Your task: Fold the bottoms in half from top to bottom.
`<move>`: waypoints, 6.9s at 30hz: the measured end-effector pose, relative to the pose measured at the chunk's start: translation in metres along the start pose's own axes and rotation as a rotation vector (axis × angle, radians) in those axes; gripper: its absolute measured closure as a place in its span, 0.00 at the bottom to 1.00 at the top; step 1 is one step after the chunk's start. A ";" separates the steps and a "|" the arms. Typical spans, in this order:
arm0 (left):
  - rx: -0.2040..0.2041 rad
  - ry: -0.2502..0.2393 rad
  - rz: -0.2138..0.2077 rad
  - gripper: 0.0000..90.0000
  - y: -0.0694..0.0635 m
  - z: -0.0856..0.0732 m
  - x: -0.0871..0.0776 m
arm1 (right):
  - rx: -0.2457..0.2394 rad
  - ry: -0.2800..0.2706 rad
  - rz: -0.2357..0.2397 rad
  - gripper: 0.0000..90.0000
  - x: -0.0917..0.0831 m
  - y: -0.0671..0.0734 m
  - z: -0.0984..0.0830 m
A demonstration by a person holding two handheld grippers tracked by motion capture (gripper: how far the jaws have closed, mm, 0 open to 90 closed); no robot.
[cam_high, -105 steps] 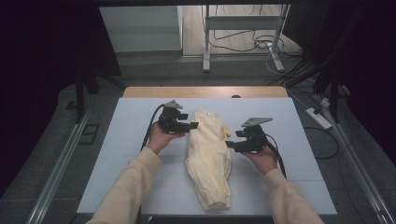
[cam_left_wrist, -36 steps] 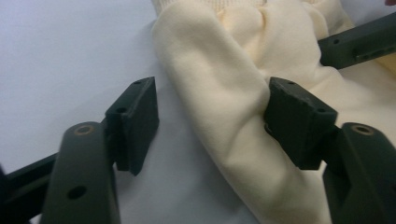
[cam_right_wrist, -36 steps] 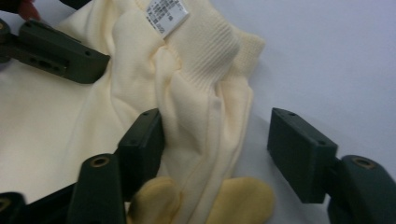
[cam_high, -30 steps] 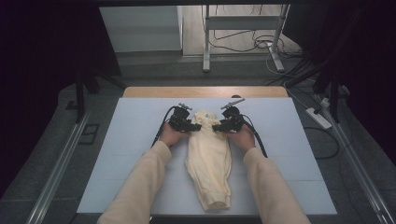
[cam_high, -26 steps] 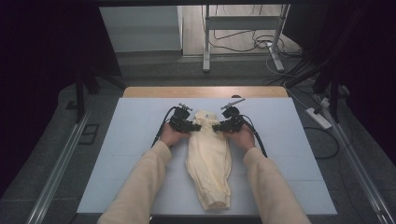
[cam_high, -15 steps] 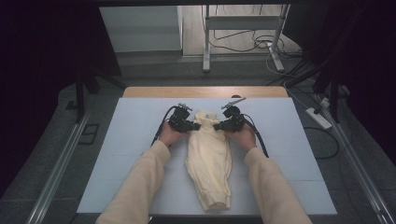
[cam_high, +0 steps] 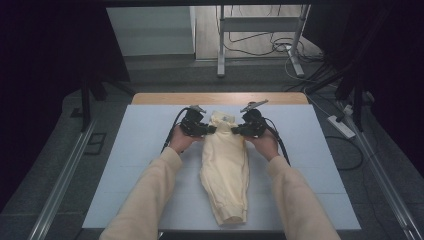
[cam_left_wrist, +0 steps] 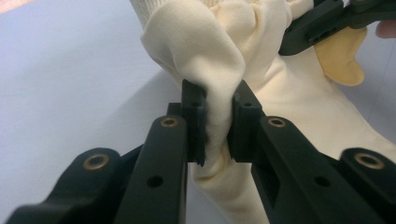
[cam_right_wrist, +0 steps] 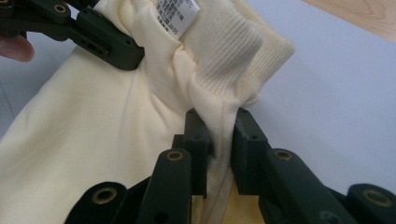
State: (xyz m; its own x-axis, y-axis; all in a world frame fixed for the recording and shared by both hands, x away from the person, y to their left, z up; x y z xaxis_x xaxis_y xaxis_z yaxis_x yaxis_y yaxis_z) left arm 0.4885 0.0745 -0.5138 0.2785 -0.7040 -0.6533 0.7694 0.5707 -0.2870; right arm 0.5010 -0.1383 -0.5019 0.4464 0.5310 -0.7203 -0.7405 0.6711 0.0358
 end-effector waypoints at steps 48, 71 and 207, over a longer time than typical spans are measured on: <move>0.097 -0.119 0.039 0.88 -0.017 0.056 -0.060 | -0.044 -0.162 -0.076 0.86 -0.058 0.002 0.053; 0.154 -0.168 0.089 0.88 -0.016 0.096 -0.086 | -0.064 -0.264 -0.144 0.87 -0.083 -0.004 0.091; 0.181 -0.055 0.000 0.87 -0.033 -0.028 -0.028 | -0.074 -0.164 -0.051 0.87 -0.031 0.026 -0.022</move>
State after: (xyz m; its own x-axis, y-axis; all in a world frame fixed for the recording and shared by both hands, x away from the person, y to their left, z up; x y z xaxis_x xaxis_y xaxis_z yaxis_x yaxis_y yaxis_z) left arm 0.4394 0.0874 -0.5060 0.3057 -0.7289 -0.6126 0.8589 0.4887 -0.1529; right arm 0.4571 -0.1489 -0.4938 0.5556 0.5787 -0.5970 -0.7473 0.6624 -0.0533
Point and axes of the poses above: each handheld gripper's, and its own axes: x roughly forward along the jaws, z roughly out of its top, y roughly to its left, the point moved 3 cm from there along x, roughly forward along the jaws, and after that the axes turned 5 degrees about -z, right-handed, at the moved point
